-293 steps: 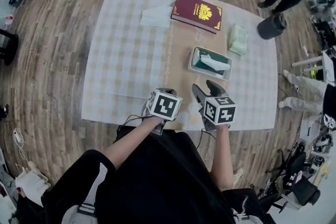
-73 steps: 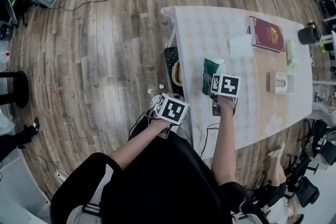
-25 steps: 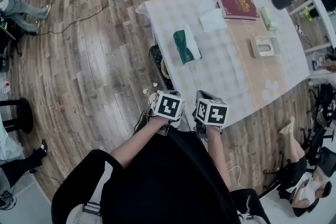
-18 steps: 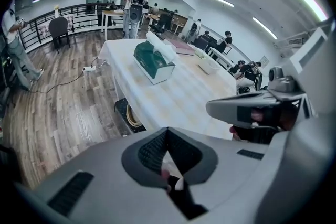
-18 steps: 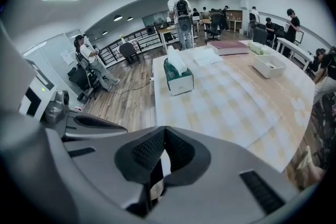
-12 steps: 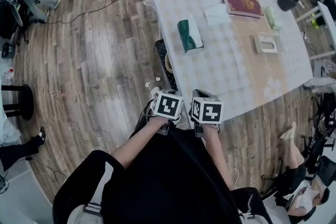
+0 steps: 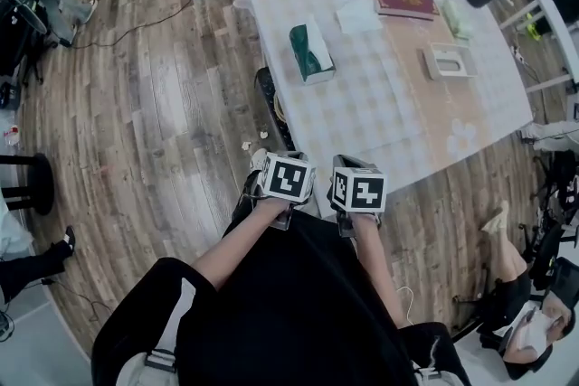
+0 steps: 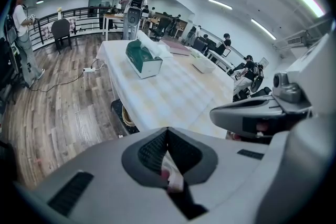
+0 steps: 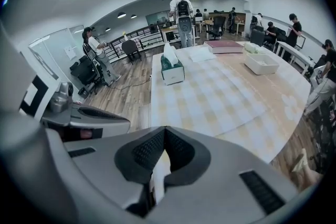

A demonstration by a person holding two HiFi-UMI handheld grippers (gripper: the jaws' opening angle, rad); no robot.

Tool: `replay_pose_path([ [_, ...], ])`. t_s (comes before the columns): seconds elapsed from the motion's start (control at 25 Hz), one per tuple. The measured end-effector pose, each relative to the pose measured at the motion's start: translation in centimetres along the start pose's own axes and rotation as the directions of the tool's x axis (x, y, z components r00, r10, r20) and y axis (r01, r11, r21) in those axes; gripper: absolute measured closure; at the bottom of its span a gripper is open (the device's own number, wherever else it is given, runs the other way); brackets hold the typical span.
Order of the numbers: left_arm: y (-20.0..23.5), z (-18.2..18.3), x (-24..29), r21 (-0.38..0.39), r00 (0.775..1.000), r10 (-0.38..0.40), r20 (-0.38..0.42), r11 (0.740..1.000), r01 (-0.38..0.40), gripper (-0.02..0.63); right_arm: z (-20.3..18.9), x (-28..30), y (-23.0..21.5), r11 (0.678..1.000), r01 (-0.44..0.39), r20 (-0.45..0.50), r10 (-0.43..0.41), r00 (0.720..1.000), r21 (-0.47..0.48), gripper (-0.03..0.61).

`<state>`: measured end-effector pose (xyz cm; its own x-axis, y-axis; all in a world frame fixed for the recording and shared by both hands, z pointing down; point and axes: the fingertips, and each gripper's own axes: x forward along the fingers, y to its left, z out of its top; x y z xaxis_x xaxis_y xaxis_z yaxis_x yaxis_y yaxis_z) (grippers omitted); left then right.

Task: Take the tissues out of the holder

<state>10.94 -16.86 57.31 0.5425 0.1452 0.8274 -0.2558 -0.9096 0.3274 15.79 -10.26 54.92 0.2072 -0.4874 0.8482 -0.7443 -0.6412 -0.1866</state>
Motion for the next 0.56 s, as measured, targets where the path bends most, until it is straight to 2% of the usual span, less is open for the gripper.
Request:
replay_pose_path([
  [0.24,-0.5,0.0,0.1,0.011,1.0,-0.002,-0.002,1.0,0.002,0.614,0.6,-0.1,0.0,1.0,-0.015,0.004,0.016,1.0,-0.018,0.568],
  [0.56,0.1,0.2,-0.4,-0.02,1.0,0.001,0.002,1.0,-0.001,0.614,1.7,1.1,2.4,0.995,-0.073,-0.013,0.072,0.997,-0.072,0.568],
])
